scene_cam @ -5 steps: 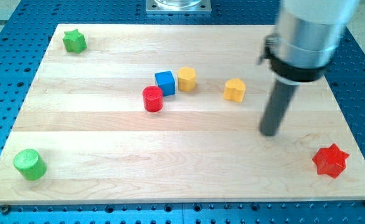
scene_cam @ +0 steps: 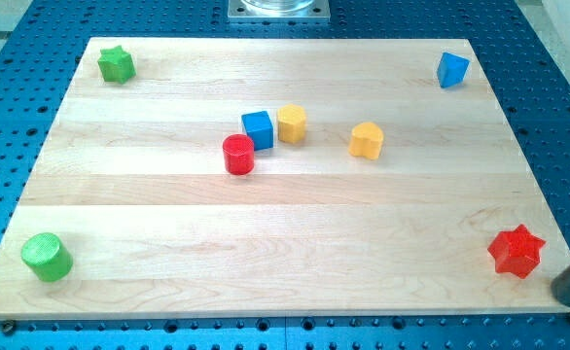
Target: Move the red star to the bottom right of the red circle
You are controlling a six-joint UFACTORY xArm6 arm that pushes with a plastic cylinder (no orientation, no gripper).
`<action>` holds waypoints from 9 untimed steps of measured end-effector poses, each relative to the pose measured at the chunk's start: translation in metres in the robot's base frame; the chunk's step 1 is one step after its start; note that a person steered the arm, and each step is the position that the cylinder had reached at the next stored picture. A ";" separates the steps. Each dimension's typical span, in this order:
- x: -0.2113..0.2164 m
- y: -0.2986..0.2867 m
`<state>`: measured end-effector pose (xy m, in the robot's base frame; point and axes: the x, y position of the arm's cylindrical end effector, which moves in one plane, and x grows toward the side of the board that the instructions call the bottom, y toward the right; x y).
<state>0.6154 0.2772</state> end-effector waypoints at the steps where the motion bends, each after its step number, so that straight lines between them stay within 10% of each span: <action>1: -0.032 -0.013; 5: -0.093 -0.082; 9: -0.030 -0.084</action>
<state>0.5859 0.1934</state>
